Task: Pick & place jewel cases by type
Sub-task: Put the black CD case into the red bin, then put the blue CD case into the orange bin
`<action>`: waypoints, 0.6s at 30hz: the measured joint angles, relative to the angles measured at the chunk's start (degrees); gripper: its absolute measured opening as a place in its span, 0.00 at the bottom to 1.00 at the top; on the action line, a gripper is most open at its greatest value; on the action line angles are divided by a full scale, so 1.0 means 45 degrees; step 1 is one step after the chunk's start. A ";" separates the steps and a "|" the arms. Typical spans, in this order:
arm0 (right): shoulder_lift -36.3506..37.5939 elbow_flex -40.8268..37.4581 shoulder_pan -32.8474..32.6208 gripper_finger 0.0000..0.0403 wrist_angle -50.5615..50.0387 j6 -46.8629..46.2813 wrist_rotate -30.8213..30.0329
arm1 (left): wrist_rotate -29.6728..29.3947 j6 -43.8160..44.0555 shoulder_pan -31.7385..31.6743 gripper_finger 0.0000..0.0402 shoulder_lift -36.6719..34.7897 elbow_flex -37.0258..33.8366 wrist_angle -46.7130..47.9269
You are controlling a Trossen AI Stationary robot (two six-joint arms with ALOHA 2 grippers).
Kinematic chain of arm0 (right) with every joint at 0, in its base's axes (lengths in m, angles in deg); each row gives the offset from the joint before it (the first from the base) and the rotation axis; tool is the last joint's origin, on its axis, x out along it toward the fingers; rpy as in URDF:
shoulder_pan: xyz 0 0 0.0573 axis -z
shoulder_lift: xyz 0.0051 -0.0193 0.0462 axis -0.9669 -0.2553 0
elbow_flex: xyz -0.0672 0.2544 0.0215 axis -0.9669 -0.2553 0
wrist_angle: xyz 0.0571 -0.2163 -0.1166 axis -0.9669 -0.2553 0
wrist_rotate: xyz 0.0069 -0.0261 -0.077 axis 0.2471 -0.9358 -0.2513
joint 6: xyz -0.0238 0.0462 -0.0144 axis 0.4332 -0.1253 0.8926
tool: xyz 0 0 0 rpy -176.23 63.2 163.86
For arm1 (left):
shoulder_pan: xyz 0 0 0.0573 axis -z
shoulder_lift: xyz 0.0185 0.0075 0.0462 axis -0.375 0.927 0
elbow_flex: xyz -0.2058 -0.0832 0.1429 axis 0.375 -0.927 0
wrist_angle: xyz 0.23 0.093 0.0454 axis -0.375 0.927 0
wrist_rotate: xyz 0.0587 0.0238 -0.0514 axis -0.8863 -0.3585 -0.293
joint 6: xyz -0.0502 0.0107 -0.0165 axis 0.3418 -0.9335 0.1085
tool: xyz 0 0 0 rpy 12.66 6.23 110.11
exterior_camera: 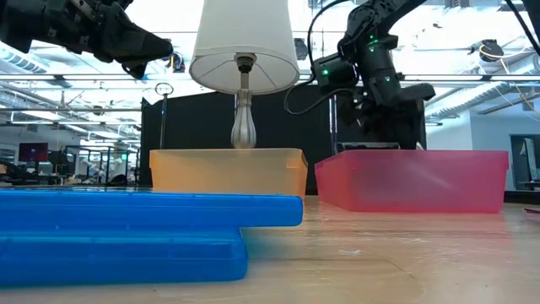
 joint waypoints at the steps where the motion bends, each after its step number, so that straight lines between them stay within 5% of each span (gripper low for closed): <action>1: -0.0005 0.0000 0.0000 0.37 0.0007 -0.0123 -0.0130 | 0.0000 0.0006 0.0000 0.10 0.0000 0.0000 0.0000; 18: 0.0035 0.0000 -0.0034 0.49 -0.0686 -0.1457 -0.1333 | 0.0029 0.0083 0.0000 0.10 0.0000 0.0000 0.0000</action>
